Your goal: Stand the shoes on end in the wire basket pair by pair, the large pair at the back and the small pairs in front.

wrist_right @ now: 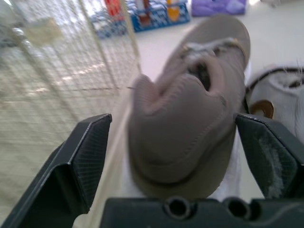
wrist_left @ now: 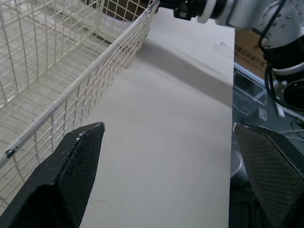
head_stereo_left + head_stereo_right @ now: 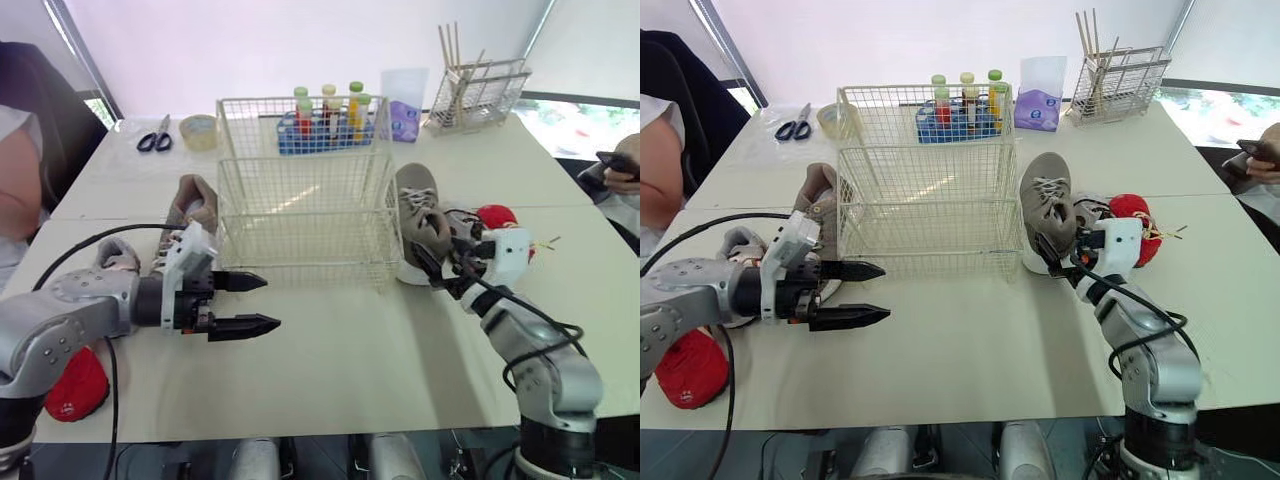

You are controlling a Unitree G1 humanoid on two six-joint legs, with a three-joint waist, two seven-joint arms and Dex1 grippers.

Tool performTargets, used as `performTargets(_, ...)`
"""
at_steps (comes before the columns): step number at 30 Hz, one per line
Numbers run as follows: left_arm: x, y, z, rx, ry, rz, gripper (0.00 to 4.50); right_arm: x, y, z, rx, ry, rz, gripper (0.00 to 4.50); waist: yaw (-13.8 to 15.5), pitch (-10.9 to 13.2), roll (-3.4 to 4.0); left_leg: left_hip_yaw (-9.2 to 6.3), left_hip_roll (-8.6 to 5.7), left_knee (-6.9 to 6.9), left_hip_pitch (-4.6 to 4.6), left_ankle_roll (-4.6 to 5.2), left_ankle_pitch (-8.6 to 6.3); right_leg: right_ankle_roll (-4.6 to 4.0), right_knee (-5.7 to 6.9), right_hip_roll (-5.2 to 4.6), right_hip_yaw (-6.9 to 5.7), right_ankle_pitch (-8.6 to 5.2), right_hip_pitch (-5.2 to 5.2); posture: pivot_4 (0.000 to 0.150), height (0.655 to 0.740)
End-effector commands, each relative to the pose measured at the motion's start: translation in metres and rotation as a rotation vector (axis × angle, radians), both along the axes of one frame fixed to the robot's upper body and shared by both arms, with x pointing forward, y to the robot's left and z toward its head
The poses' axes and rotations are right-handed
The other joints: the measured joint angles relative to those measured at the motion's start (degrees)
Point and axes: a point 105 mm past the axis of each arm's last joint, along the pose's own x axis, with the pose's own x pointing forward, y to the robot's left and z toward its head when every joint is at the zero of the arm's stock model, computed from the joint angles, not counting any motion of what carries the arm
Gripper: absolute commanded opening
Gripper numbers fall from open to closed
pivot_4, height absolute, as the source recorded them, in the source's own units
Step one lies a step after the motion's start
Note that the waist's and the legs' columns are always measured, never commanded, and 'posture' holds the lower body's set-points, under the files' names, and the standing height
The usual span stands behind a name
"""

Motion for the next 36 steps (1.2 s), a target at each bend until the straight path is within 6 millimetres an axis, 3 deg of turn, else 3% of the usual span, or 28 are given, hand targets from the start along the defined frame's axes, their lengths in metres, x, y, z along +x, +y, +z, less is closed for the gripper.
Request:
performTargets(1, -0.002, -0.001, 0.007, 0.0, -0.059, -0.003, 4.5, 0.011, -0.003, -0.003, -0.017, -0.018, -0.04, 4.45, 0.01, 0.0, 0.0, 0.0, 0.0, 0.0, 0.0, 0.0, 0.01, 0.01, 0.0, 0.02, 0.0, 0.01, 0.0, 0.15, 0.7357)
performTargets(4, -0.002, 0.0, 0.007, 0.0, -0.062, 0.004, 4.5, 0.015, -0.007, -0.008, -0.042, -0.018, -0.057, 3.65, 0.01, -0.01, -0.01, 0.01, 0.0, 0.0, 0.02, 0.0, 0.01, 0.01, 0.0, 0.02, 0.01, 0.01, 0.02, 0.15, 0.7357)
performTargets(12, -0.002, -0.001, 0.004, 0.0, -0.069, 0.011, 4.5, 0.017, -0.001, -0.007, -0.024, -0.04, -0.063, 0.38, -0.08, -0.1, -0.17, 0.06, 0.05, 0.0, 0.18, -0.02, 0.0, -0.01, 0.0, 0.03, 0.09, 0.0, 0.12, 0.15, 0.7357)
performTargets(18, 0.001, -0.001, 0.005, -0.002, -0.077, 0.014, 4.5, 0.016, -0.005, -0.001, -0.028, -0.064, -0.074, 0.24, -0.03, -0.11, -0.18, 0.06, 0.05, 0.0, 0.18, -0.02, -0.01, -0.02, 0.0, 0.03, 0.1, 0.0, 0.12, 0.15, 0.7357)
performTargets(21, 0.003, -0.001, 0.007, -0.005, -0.082, 0.012, 4.5, 0.021, -0.018, 0.034, -0.024, -0.189, -0.11, 0.24, 0.01, -0.1, -0.16, 0.06, 0.05, 0.0, 0.18, -0.01, -0.01, -0.02, 0.0, 0.02, 0.1, 0.0, 0.11, 0.15, 0.7357)
performTargets(30, 0.007, 0.0, 0.017, -0.035, -0.095, 0.006, 4.5, 0.02, -0.055, 0.177, -0.01, -0.585, -0.098, 0.24, 0.37, 0.21, 0.33, 0.16, -0.05, 0.0, -0.17, 0.19, 0.11, 0.17, 0.08, 0.02, 0.16, 0.11, -0.28, 0.15, 0.7357)
performTargets(32, 0.009, 0.001, 0.024, -0.068, -0.102, 0.016, 4.5, 0.01, -0.059, 0.22, -0.028, -0.687, -0.011, 0.24, 0.35, 0.22, 0.35, 0.15, -0.05, -0.01, -0.17, 0.18, 0.11, 0.18, 0.07, 0.08, 0.14, 0.1, -0.26, 0.15, 0.7357)
performTargets(36, 0.011, 0.006, 0.038, -0.117, -0.112, 0.04, 4.5, -0.015, -0.053, 0.282, -0.073, -0.815, 0.233, 0.24, 0.12, 0.28, 0.44, 0.18, -0.05, -0.01, -0.16, 0.19, 0.11, 0.19, 0.05, 0.1, 0.16, 0.1, -0.28, 0.15, 0.7357)
